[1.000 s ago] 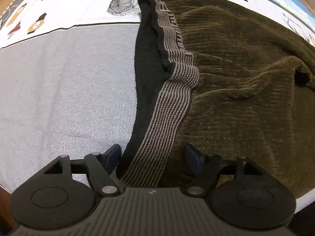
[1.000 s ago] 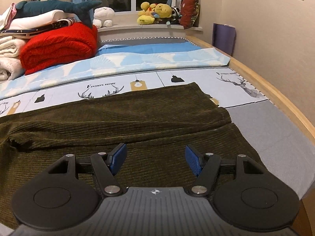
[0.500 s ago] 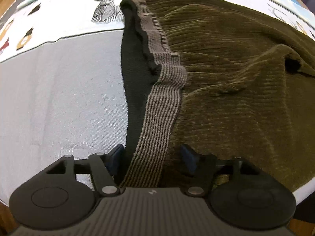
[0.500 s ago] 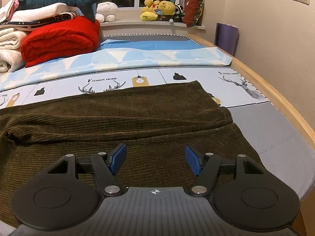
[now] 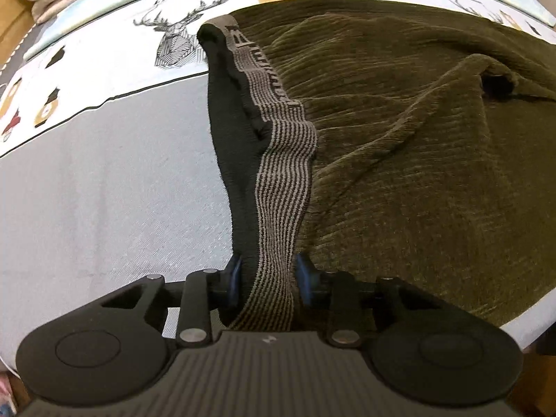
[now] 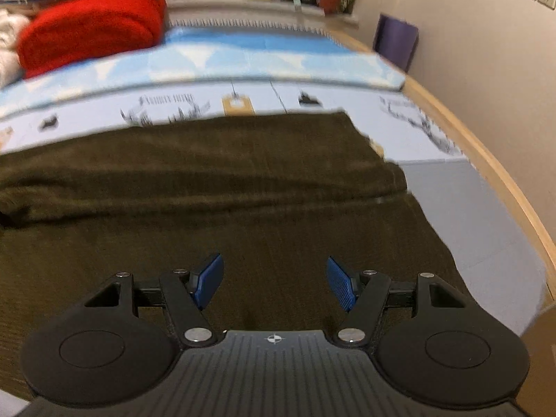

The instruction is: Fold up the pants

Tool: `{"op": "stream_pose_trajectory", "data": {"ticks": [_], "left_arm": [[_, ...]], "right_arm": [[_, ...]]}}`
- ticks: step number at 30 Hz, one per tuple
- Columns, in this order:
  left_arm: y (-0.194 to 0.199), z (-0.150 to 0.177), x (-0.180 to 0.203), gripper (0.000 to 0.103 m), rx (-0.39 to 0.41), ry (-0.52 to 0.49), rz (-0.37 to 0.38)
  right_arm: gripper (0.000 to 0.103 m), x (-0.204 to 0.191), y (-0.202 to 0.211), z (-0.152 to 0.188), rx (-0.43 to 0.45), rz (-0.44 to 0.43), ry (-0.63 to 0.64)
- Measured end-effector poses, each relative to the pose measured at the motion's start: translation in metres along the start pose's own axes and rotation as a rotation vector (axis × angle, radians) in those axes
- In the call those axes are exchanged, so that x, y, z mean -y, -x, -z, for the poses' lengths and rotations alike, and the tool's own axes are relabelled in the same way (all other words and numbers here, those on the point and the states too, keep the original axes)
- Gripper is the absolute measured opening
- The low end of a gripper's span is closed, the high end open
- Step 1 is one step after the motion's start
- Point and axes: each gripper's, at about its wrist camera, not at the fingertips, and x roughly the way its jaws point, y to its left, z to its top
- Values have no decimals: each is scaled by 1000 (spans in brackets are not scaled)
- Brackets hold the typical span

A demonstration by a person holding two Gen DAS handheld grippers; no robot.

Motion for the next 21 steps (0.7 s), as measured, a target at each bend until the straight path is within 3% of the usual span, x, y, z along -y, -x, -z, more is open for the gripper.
{"op": "stream_pose_trajectory", "data": {"ticks": [12,15,17,19,21], "left_arm": [[3,-7,-1,37,-33,51,-59],[9,-7,2,35,-12,40,-69],[19,-6,0,35,43,50,-89],[33,-6,-7,35,115,101,-13],[41,-5,-12,36,158,149,113]], "right_arm": [[67,20,-20,13,-105,-5,-11],[67,25,-24,14,-120,-8,-15],[67,26,-27,15,-128,-16,-15],[67,25,-29,15,-133,-21,-5],[67,23,-31,15,-139,-22,13]]}}
